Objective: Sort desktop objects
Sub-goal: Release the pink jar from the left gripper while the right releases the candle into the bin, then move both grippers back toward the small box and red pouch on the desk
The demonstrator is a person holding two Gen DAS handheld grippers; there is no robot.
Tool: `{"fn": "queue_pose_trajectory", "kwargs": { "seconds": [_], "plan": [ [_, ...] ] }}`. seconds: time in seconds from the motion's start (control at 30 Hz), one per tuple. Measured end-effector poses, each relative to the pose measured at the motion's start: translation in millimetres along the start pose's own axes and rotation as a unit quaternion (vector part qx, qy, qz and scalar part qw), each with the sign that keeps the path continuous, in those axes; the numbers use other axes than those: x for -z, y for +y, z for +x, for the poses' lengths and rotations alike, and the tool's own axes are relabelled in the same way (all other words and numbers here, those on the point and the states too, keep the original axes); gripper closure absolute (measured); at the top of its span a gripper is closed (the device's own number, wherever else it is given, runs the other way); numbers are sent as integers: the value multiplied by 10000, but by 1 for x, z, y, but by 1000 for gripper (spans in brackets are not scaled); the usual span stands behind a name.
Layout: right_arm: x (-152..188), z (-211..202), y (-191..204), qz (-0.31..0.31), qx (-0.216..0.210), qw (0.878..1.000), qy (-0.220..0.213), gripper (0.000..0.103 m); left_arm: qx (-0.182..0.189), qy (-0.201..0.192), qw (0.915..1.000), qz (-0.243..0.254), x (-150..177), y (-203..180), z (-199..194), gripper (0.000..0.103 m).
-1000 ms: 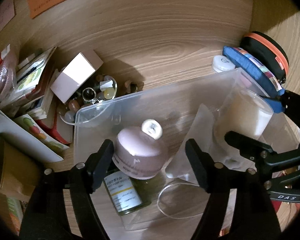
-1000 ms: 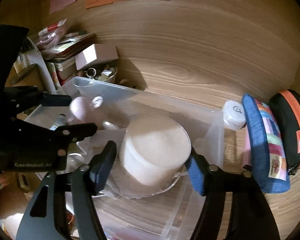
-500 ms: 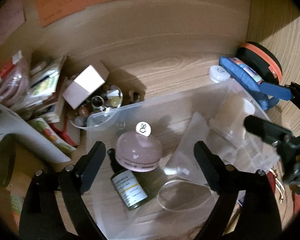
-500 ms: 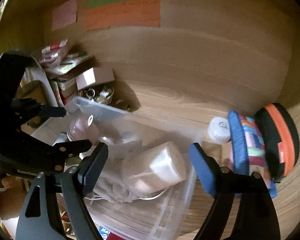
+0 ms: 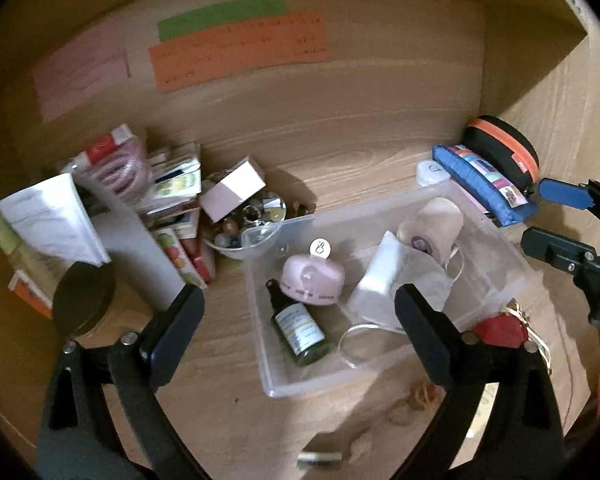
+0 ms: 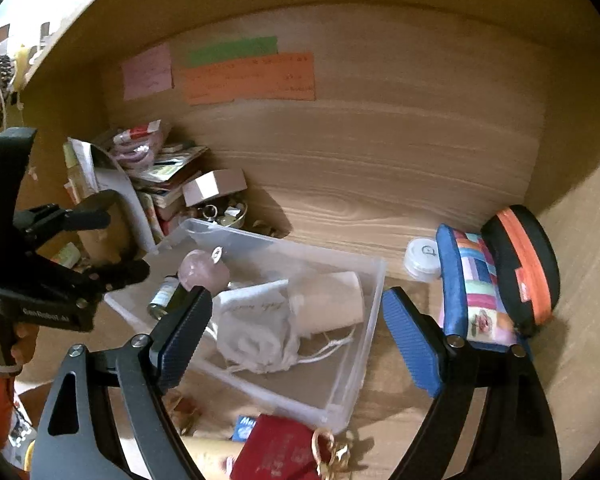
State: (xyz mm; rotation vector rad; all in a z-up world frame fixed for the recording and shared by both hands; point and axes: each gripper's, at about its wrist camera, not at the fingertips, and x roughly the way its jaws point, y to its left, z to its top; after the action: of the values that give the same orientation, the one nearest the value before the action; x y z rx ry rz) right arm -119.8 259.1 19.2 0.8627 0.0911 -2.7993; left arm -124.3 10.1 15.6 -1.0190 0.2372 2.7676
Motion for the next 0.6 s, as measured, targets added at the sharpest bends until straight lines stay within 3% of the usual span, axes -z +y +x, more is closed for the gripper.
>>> {"fn": "queue_pose_trajectory", "kwargs": {
  "seconds": [0.27,0.6],
  "plan": [
    [20,-26,7,-43,147,9999,-11,16,69,19,10000,-58,25,12,-19,5],
    [58,-32,3,142,328,9990,283,12,86,478,9988,11,84,14,-9,5]
  ]
}}
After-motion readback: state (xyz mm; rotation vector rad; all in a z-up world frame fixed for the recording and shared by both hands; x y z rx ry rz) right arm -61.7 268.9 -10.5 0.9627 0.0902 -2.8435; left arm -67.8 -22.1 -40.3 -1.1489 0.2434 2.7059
